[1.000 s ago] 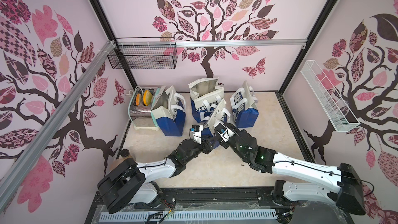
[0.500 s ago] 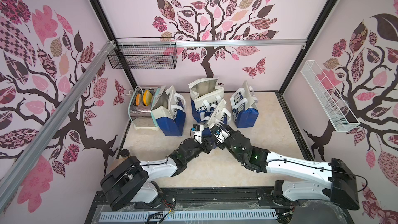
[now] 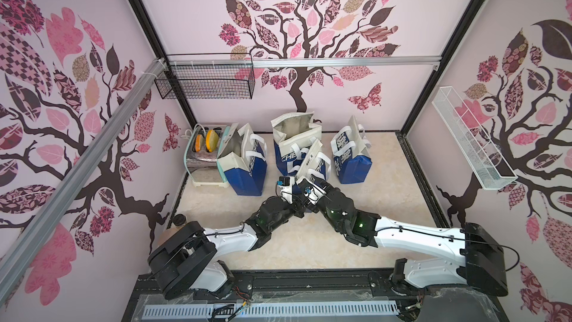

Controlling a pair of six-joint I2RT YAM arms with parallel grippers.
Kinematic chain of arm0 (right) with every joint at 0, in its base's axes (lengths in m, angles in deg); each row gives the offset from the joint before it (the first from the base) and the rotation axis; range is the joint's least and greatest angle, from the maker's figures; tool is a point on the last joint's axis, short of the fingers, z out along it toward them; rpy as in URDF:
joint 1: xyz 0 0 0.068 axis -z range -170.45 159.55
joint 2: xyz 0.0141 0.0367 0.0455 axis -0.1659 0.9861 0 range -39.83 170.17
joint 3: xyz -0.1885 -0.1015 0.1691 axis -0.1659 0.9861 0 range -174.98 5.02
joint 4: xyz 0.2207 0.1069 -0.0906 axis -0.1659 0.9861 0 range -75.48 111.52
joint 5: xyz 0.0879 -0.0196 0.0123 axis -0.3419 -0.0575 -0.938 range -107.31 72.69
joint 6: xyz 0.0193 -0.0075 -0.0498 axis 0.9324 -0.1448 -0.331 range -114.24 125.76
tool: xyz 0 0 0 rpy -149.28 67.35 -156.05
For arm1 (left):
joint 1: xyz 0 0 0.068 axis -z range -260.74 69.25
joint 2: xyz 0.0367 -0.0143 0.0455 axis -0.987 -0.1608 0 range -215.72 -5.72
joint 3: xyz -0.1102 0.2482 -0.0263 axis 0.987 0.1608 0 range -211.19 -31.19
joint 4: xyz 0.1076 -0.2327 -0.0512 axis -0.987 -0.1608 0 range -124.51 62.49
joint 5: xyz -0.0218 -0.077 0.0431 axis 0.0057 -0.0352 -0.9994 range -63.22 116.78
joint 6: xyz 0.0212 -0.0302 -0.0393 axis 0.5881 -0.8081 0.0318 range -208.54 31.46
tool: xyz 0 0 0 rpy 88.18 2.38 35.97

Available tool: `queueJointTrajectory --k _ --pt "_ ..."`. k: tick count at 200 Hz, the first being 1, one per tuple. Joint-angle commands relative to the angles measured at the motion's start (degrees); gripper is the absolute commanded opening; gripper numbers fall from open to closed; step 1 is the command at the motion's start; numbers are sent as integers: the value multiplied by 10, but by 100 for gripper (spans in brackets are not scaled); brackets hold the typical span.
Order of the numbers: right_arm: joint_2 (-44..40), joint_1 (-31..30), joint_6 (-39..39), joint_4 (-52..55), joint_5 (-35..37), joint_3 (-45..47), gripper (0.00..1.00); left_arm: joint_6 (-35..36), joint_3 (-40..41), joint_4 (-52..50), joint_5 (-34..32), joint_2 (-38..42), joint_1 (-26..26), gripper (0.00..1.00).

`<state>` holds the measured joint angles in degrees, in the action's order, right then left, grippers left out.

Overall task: Open the takeout bag
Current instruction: Open the takeout bag at the center of the board.

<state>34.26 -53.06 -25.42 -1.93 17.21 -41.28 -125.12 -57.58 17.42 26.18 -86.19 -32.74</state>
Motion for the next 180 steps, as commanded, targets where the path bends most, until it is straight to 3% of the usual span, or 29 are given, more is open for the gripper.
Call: queueJointTrajectory --k 1,81,138,161,180 --pt "10 -4 -9 -33 14 -29 54 2 -12 3 1 -8 2 16" --pt "59 -4 -46 -72 61 -54 45 16 -27 -12 7 -17 2 1" --pt "85 -4 -65 -83 113 -55 40 25 -29 -26 4 -11 2 0" --pt "72 -4 -55 -85 111 -40 41 28 -27 -32 0 -6 2 0" --pt "42 -4 -29 -71 82 -25 49 30 -27 -38 -3 -3 2 0"
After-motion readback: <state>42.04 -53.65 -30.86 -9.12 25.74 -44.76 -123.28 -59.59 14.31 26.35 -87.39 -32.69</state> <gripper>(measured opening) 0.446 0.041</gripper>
